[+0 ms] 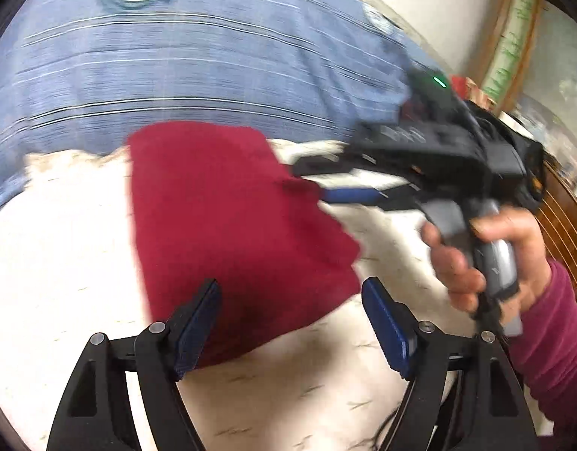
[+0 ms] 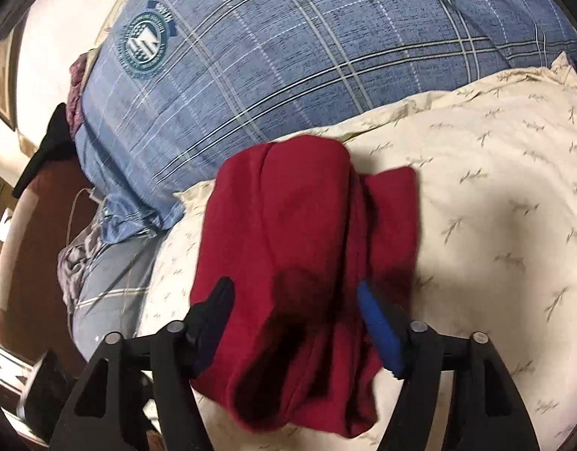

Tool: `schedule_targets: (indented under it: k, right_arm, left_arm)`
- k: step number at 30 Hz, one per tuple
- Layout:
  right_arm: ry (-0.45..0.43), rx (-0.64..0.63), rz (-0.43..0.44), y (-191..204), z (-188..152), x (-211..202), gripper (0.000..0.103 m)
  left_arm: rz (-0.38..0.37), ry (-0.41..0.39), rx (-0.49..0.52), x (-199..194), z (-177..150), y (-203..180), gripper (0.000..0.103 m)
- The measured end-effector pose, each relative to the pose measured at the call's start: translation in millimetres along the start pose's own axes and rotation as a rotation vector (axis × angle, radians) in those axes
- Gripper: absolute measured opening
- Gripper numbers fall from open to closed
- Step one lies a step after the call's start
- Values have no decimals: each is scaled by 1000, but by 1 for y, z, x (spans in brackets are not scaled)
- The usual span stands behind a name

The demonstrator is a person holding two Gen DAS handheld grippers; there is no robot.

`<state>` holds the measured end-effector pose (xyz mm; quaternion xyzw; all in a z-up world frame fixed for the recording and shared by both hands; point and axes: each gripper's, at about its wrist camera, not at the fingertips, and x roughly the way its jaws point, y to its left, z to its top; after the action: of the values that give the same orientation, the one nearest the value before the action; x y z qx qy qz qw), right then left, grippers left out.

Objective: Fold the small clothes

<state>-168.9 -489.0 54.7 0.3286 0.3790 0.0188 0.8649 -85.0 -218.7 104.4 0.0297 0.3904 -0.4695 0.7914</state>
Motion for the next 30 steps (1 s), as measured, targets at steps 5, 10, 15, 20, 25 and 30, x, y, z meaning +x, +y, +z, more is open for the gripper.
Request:
schedule_targets:
  k: [5,10,15,20,25,30]
  right_arm:
    - [-18,-43,-89,7,-3,17,62]
    - [-53,-120,-179,7,-22,9,16]
    - [-98,-151,-223,8,-46,-4,14]
    - [-92,-165,-242,10,-50,-4,14]
    - [-123,-51,-166,6,-46,-19,32]
    - [-196,-198,-218,44,-48,-32,51]
  left_arm:
    - [75,-8,-89,-5,8,15,76]
    - [82,21,-82,11,-1,8,76]
    - [107,47,-65,25,-5,6,76]
    - [97,23,-100,24,7,12,76]
    - [172,35,-103,34,0,22,76]
    - [230,35,-112,40,5,21,76]
